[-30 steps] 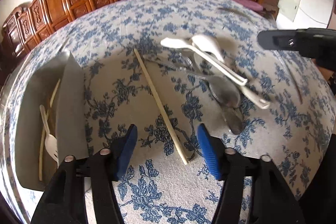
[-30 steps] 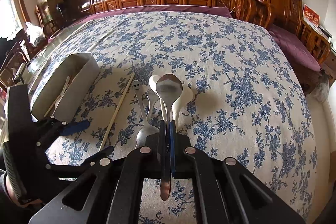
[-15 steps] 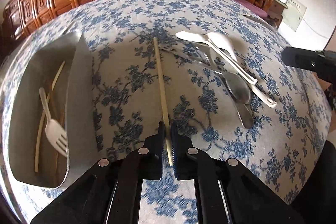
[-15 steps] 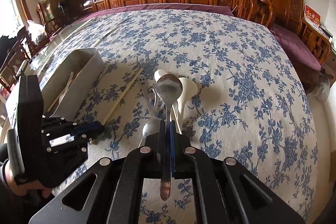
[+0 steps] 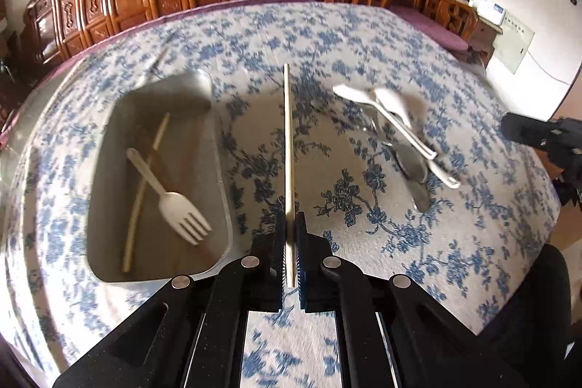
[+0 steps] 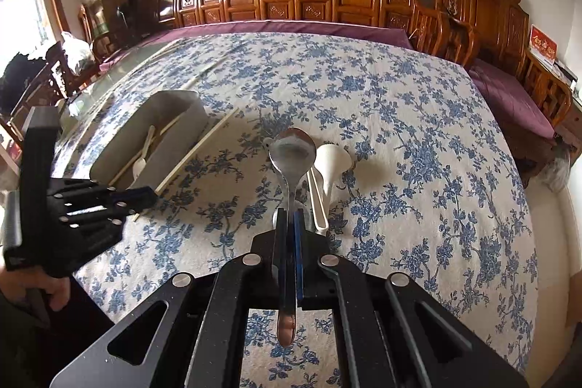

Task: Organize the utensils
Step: 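Grasp a wooden chopstick with the left gripper while the right gripper lifts the metal spoon, then carry the chopstick into the grey tray and open the left gripper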

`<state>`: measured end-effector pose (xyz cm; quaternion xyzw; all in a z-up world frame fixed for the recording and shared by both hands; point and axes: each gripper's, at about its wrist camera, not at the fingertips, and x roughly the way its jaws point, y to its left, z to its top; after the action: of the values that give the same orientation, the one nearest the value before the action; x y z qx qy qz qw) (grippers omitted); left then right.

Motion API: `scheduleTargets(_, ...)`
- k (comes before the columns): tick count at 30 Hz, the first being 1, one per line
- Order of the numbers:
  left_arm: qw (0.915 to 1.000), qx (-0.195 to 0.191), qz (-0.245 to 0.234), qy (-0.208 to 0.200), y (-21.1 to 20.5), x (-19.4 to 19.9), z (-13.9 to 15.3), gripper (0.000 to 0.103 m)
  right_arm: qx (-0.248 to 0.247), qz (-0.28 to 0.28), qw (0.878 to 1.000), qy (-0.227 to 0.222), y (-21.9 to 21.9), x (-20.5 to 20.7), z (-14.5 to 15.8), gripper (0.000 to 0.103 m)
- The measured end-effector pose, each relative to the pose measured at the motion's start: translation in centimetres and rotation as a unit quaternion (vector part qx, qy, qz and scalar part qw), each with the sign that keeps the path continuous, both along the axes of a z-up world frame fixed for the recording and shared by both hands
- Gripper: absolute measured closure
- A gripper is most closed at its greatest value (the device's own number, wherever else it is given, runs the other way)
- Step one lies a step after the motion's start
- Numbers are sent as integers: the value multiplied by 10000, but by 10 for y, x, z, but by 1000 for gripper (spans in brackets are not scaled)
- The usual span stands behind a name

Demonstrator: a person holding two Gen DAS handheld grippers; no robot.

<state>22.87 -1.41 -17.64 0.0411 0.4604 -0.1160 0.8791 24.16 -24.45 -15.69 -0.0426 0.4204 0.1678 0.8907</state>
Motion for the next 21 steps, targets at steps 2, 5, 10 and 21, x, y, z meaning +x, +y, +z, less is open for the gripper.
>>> scheduleTargets(2,10000,32,-5,-80,6,-6,11,99,14,29,10000,-9,3,-2,1,98)
scheduleTargets(5,9998,59,13,-177,18,-11,26,99,22,71,10000,-31,10,-2,3,98)
scheduleTargets(10,9995,121,198,-198,54,-12,37,99,32,185,9998,-68,29,1,8,98)
scheduleTargets(21,9983,123,500,287,115,14,10,99,-80,455,9989,6,73,10,4,98)
